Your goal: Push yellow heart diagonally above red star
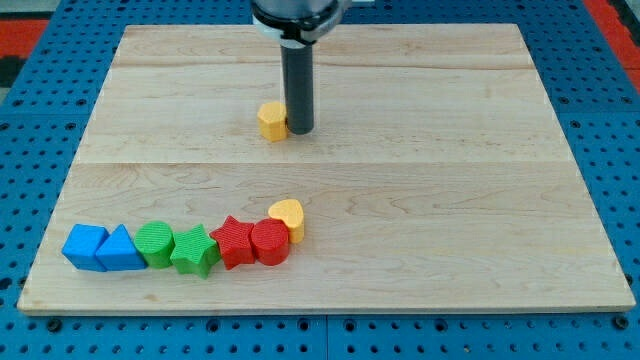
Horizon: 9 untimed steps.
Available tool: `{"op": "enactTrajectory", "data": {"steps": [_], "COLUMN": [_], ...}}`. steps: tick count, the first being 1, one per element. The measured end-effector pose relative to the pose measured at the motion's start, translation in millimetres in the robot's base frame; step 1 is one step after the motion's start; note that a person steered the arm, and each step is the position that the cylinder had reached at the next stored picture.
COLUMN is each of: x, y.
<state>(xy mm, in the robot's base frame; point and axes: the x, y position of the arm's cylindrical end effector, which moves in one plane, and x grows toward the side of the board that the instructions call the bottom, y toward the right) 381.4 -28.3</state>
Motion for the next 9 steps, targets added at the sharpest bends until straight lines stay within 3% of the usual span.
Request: {"op": "enactTrajectory", "data": {"steps": [1, 2, 3, 4, 5, 6, 7, 8, 9], "x": [-4, -4, 0, 24, 74, 140, 167, 142, 141], "y": [-27, -111, -138, -43, 55, 86, 45, -11, -26]}}
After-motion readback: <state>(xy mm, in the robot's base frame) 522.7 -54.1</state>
